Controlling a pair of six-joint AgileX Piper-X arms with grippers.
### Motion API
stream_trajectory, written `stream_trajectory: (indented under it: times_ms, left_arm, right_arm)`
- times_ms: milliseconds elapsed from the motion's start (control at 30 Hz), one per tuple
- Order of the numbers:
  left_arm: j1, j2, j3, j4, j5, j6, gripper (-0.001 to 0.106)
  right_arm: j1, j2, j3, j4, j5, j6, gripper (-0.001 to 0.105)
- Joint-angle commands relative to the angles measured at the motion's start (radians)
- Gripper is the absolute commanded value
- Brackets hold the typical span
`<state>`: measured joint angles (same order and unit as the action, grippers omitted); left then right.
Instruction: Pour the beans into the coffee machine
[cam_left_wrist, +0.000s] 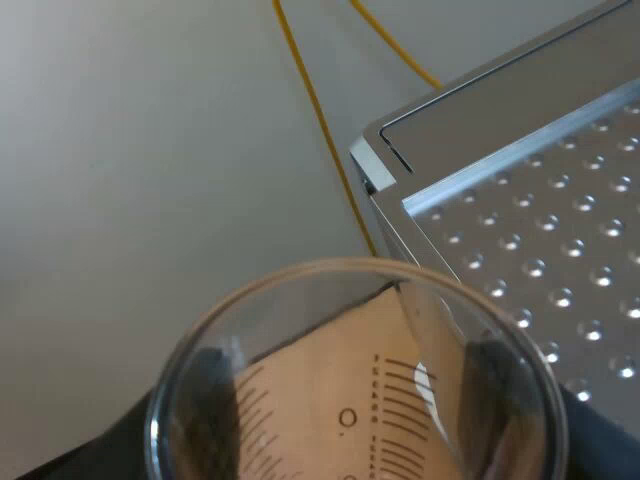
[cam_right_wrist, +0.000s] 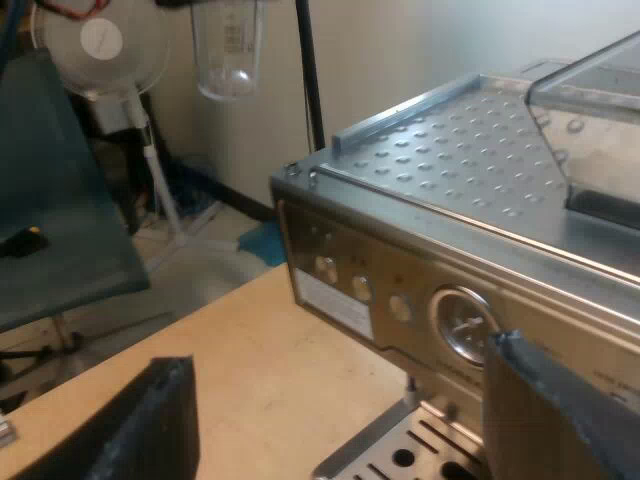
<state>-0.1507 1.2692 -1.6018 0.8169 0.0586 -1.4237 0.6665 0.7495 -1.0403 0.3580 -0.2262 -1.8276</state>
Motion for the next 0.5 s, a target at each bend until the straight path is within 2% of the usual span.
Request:
stream_trajectory:
  times_ms: [33,133,300,400,500]
  left_arm:
    - [0.000,-0.066,0.096,-0.100,0.006,-0.030,0.028]
    - [0.000,-0.121,0.195,-0.152,0.006,-0.073,0.028]
    - [0.000,-0.194,0.339,-0.212,0.005,-0.098,0.028]
    - [0.000,-0.224,0.412,-0.261,0.002,-0.114,0.028]
    - [0.000,-0.253,0.479,-0.308,0.002,-0.133,0.028]
  right_arm:
    - [0.002,-0.016,-0.006,0.005,-0.056,-0.016,0.062]
    - [0.006,-0.016,-0.003,0.025,-0.078,-0.016,0.062]
    - [0.071,-0.016,0.011,0.069,-0.061,-0.021,0.062]
    - [0.140,-0.012,0.016,0.108,0.009,-0.063,0.062]
    - [0.215,-0.012,0.038,0.111,0.090,-0.063,0.062]
